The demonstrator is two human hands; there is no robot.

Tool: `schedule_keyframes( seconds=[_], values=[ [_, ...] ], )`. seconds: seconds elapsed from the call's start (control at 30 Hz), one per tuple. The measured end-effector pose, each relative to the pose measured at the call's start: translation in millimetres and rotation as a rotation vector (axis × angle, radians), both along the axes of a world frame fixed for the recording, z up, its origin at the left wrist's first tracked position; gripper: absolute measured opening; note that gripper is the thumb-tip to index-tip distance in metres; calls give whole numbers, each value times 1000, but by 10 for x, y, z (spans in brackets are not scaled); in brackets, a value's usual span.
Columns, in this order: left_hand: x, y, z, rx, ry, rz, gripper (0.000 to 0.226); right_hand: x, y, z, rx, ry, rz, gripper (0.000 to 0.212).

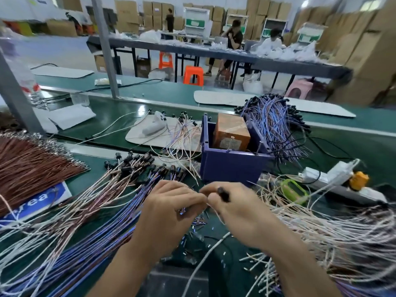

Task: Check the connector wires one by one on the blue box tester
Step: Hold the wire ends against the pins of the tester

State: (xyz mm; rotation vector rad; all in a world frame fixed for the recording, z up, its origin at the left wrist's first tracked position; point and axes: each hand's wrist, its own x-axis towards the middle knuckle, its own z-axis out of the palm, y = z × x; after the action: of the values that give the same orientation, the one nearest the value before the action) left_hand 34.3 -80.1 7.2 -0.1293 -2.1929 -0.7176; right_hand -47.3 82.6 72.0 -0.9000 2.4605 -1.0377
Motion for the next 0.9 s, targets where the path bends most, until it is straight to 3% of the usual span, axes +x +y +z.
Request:
schedule_keyframes(
  seconds=[0.07, 0.23, 0.37, 0.57, 0.67, 0.77, 0.9],
  values=[
    [11, 13, 11, 28, -7, 1, 13, 46, -44, -81, -61, -162, 32, 25],
    [73, -162, 92, 207, -104, 133, 14, -84, 58, -208, -232, -239, -114, 26],
    [92, -476, 113, 506, -143, 277, 29, -226, 212, -255, -474, -411, -314, 38],
    [-19, -454, 109, 957, -123, 189, 28, -255, 265, -413, -601, -590, -386, 42],
    [-28, -444, 114, 1105, -117, 95, 25, -233, 249, -451, -504, -504, -434, 40],
    [-26, -386, 89, 954, -200, 88, 30, -178, 260, -431, -407, -332, -486, 44],
    [-12, -287, 82, 681, -271, 111, 29, 13, 237, -335, -160, 472, -538, 28]
  ],
)
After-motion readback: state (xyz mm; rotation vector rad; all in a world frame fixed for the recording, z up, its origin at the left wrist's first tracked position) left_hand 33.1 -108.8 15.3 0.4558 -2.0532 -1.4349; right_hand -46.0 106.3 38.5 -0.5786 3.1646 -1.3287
